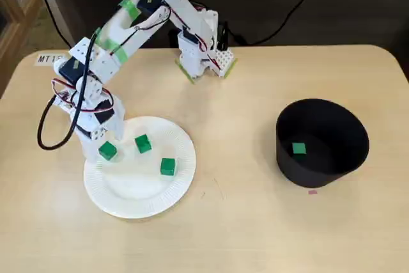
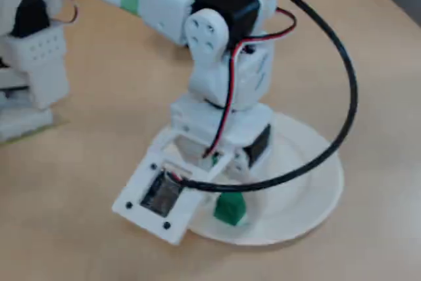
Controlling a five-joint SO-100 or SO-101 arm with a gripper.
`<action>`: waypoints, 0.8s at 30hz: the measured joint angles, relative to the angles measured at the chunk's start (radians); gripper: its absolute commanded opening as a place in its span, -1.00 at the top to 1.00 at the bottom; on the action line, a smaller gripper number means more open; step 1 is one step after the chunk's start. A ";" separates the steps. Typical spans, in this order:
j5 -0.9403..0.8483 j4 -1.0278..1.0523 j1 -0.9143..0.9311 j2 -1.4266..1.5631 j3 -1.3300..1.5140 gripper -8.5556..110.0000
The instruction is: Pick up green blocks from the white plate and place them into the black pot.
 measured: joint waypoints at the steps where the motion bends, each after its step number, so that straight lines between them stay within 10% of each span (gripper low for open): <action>1: -0.003 0.002 -0.005 -0.020 -0.029 0.90; 16: 0.020 0.035 -0.158 0.169 -0.190 0.90; 24: 0.238 -0.436 -0.575 0.969 0.515 0.90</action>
